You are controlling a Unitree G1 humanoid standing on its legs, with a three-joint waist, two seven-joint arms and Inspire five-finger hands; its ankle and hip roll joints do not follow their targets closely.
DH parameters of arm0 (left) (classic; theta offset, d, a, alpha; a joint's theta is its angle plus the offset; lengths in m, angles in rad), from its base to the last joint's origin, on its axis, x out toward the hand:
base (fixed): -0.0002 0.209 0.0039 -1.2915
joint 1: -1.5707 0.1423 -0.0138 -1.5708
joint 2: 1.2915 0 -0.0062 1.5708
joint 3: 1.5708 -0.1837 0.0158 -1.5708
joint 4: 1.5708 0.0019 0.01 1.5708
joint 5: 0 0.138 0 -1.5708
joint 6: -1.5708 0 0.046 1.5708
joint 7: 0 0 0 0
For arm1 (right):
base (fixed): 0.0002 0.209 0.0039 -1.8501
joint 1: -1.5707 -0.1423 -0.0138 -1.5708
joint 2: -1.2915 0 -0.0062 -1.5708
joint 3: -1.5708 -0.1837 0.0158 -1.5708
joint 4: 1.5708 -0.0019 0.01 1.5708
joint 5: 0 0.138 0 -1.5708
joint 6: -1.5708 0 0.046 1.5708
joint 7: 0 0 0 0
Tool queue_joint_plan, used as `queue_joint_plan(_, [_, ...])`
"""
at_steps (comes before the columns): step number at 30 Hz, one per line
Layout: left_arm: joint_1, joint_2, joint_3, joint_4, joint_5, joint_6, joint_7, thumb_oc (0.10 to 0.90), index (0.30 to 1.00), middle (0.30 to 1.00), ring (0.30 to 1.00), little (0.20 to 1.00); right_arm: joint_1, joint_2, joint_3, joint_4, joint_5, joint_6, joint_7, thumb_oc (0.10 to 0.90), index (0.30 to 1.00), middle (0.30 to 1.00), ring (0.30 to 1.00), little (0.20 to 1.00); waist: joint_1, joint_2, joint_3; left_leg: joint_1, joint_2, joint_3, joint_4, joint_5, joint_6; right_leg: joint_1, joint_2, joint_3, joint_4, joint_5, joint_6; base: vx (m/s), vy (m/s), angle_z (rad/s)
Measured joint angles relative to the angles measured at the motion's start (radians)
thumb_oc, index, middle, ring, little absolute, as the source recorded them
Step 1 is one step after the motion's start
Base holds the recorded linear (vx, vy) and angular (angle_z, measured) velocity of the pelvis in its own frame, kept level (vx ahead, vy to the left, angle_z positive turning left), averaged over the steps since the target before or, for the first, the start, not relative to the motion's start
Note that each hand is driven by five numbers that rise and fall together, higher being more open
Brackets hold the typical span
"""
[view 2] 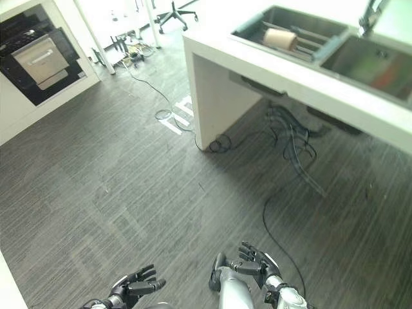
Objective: Place the dishes in the dishwasher.
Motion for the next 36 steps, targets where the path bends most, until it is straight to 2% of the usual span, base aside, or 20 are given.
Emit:
queue_joint_plan(2, [-0.033,-0.007,0.01,0.081,0.001,0.0,0.007,0.8,0.9,0.9,0.9,0.9,-0.01,-0.001,0.005,0.001,0.0,0.001,0.0,0.8,0.9,0.9,0.9,0.9,0.0,-0.009,-0.006,-0.106,0.012,0.026,0.215,0.27,-0.014,0.057,-0.01,0.045,-0.019,-0.052,0.005,0.35,-0.272,-0.33])
queue_joint_plan(3, [-0.032,-0.003,0.009,0.08,0.0,-0.005,0.008,0.8,0.9,0.9,0.9,0.9,-0.003,-0.001,0.003,0.016,0.0,0.001,0.001,0.8,0.9,0.9,0.9,0.9,0.007,-0.019,-0.003,-0.168,0.038,0.038,0.317,0.261,0.0,0.087,-0.002,0.051,-0.043,-0.065,0.008,0.24,-0.094,-0.04])
queue_joint_plan(4, [-0.041,0.025,0.006,0.053,-0.01,-0.015,-0.006,0.8,0.9,0.9,0.9,0.9,-0.002,0.01,-0.015,0.058,0.001,0.002,-0.005,0.8,0.9,0.9,0.9,0.9,0.024,-0.03,0.005,-0.29,0.061,0.037,0.426,0.181,0.071,0.135,0.01,0.077,-0.083,-0.066,0.016,0.35,0.051,-0.37])
queue_joint_plan(5, [-0.068,0.042,0.011,0.007,-0.011,-0.039,-0.017,0.8,0.9,0.9,0.9,0.9,-0.006,0.009,-0.015,0.101,0.001,0.003,-0.007,0.8,0.9,0.9,0.9,0.9,0.077,-0.073,0.025,-0.391,0.008,0.045,0.209,0.102,0.15,0.222,-0.029,0.096,-0.135,-0.054,0.057,0.54,0.169,-0.67])
queue_joint_plan(6, [-0.072,0.06,0.006,0.007,-0.004,-0.047,-0.016,0.8,0.9,0.9,0.9,0.9,0.001,0.024,-0.015,0.099,0.002,-0.004,-0.004,0.8,0.9,0.9,0.9,0.9,0.064,-0.109,0.026,-0.386,0.004,0.141,-0.183,0.116,0.19,0.304,-0.054,0.107,-0.185,-0.064,0.103,0.53,0.236,-0.78])
queue_joint_plan(7, [-0.073,0.061,0.007,0.01,-0.004,-0.047,-0.014,0.8,0.9,0.9,0.9,0.9,0.001,0.025,-0.015,0.099,0.002,-0.01,-0.005,0.8,0.9,0.9,0.9,0.9,0.051,-0.103,0.028,-0.393,0.004,0.139,-0.284,0.142,0.205,0.317,-0.054,0.104,-0.185,-0.075,0.12,0.35,0.283,-0.78])
queue_joint_plan(8, [-0.072,0.056,0.007,0.016,-0.007,-0.048,-0.01,0.8,0.9,0.9,0.9,0.9,-0.009,0.024,-0.008,0.105,0.002,-0.024,-0.009,0.8,0.9,0.9,0.9,0.9,0.054,-0.093,0.027,-0.423,-0.004,0.054,-0.411,0.183,0.195,0.343,-0.057,0.136,-0.185,-0.1,0.153,0.26,0.223,-0.88])
queue_joint_plan(11, [-0.077,0.022,0.008,0.02,-0.012,-0.056,-0.006,0.8,0.9,0.9,0.9,0.9,-0.065,0.008,0.022,0.204,0.0,-0.032,-0.029,0.8,0.9,0.9,0.9,0.9,0.085,-0.018,0.02,-0.434,0.006,-0.254,-0.589,0.229,0.153,0.365,-0.039,0.271,-0.186,-0.13,0.217,0.19,0.156,-1.38])
queue_joint_plan(12, [-0.076,0.009,0.013,0.026,-0.013,-0.06,0.001,0.8,0.9,0.9,0.9,0.9,-0.07,0.009,0.024,0.236,0.0,-0.032,-0.03,0.8,0.9,0.9,0.9,0.9,0.095,-0.007,0.022,-0.415,0.017,-0.248,-0.552,0.331,0.147,0.381,-0.05,0.289,-0.158,-0.157,0.255,0.12,0.157,-1.7])
queue_joint_plan(13, [-0.088,0.015,0.017,0.035,-0.012,-0.063,0.002,0.8,0.9,0.9,0.9,0.9,-0.072,0.03,0.019,0.28,0.0,-0.043,-0.032,0.8,0.9,0.9,0.9,0.9,0.108,-0.028,0.031,-0.394,0.001,-0.212,-0.495,0.382,0.15,0.386,-0.079,0.293,-0.106,-0.195,0.29,0.1,0.198,-1.08])
queue_joint_plan(15, [-0.128,0.032,0.006,0.06,-0.004,-0.065,0.007,0.8,0.9,0.9,0.9,0.9,-0.077,0.061,0.009,0.344,-0.001,-0.049,-0.029,0.8,0.9,0.9,0.9,0.9,0.109,-0.042,0.036,-0.309,-0.034,-0.183,-0.534,0.37,0.18,0.355,-0.046,0.265,-0.058,-0.226,0.256,0.08,0.249,-0.53])
queue_joint_plan(16, [-0.157,0.03,0.004,0.081,-0.004,-0.067,0.006,0.8,0.9,0.9,0.9,0.9,-0.077,0.06,0.006,0.364,-0.001,-0.052,-0.039,0.8,0.9,0.9,0.9,0.9,0.082,-0.023,0.037,-0.285,-0.055,-0.175,-0.542,0.347,0.211,0.298,0.002,0.242,-0.077,-0.22,0.243,0.06,0.293,-0.09])
queue_joint_plan(20, [-0.167,0.04,-0.036,0.115,-0.007,-0.064,0.006,0.8,0.9,0.9,0.9,0.9,-0.077,0.062,-0.028,0.391,-0.006,-0.051,-0.05,0.8,0.9,0.9,0.9,0.9,0.057,0.019,0.038,-0.257,-0.075,-0.164,-0.544,0.313,0.237,0.219,-0.005,0.239,-0.048,-0.158,0.216,0.04,0.154,0.01])
queue_joint_plan(27, [-0.108,0.059,-0.029,0.132,-0.047,-0.061,0.005,0.8,0.9,0.9,0.9,0.9,-0.044,0.086,-0.112,0.426,-0.02,-0.028,-0.095,0.8,0.9,0.9,0.9,0.9,0.061,-0.027,0.03,-0.274,-0.059,-0.113,-0.457,0.24,0.242,0.23,-0.004,0.26,-0.105,-0.099,0.212,0.09,0.187,-0.2])
queue_joint_plan(28, [-0.122,0.067,-0.03,0.131,-0.041,-0.055,0.006,0.8,0.9,0.9,0.9,0.9,-0.032,0.086,-0.111,0.423,-0.018,-0.028,-0.103,0.8,0.9,0.9,0.9,0.9,0.045,-0.036,0.023,-0.287,-0.062,-0.1,-0.42,0.209,0.26,0.243,0.007,0.264,-0.123,-0.057,0.244,0.06,0.225,-0.61])
queue_joint_plan(30, [-0.133,0.059,-0.039,0.133,-0.041,-0.047,0.009,0.8,0.9,0.9,0.9,0.9,-0.047,0.078,-0.107,0.419,-0.018,-0.028,-0.104,0.8,0.9,0.9,0.9,0.9,0.042,-0.023,0.04,-0.313,-0.03,-0.099,-0.338,0.152,0.276,0.095,0.002,0.252,0.156,-0.014,0.281,0.03,0.122,-0.64])
queue_joint_plan(32, [-0.132,0.058,-0.064,0.146,-0.044,-0.05,0.023,0.8,0.9,0.9,0.9,0.9,-0.033,0.081,-0.106,0.378,-0.017,-0.033,-0.094,0.8,0.9,0.9,0.9,0.9,0.024,-0.028,0.045,-0.288,-0.02,-0.059,-0.323,0.125,0.292,0.007,-0.056,0.214,0.327,0.037,0.284,0.13,-0.041,-0.69])
queue_joint_plan(34, [-0.132,0.056,-0.06,0.149,-0.052,-0.054,0.025,0.8,0.9,0.9,0.9,0.9,-0.038,0.08,-0.106,0.373,-0.017,-0.034,-0.084,0.8,0.9,0.9,0.9,0.9,0.026,-0.038,0.048,-0.277,-0.014,-0.008,-0.323,0.105,0.293,-0.029,-0.111,0.125,0.26,0.035,0.283,0.18,-0.199,-0.81])
queue_joint_plan(35, [-0.143,0.055,-0.039,0.149,-0.05,-0.054,0.026,0.8,0.9,0.9,0.9,0.9,-0.038,0.08,-0.106,0.375,-0.018,-0.036,-0.076,0.8,0.9,0.9,0.9,0.9,0.028,-0.039,0.049,-0.281,-0.013,0.011,-0.347,0.102,0.279,-0.02,-0.111,0.08,0.037,0.056,0.306,0.25,-0.285,-0.55])
queue_joint_plan(36, [-0.148,0.053,-0.036,0.149,-0.05,-0.055,0.026,0.8,0.9,0.9,0.9,0.9,-0.032,0.08,-0.107,0.376,-0.018,-0.036,-0.075,0.8,0.9,0.9,0.9,0.9,0.022,-0.034,0.059,-0.278,-0.012,0.008,-0.349,0.103,0.272,-0.022,-0.104,0.082,-0.018,0.069,0.312,0.25,-0.268,-0.42])
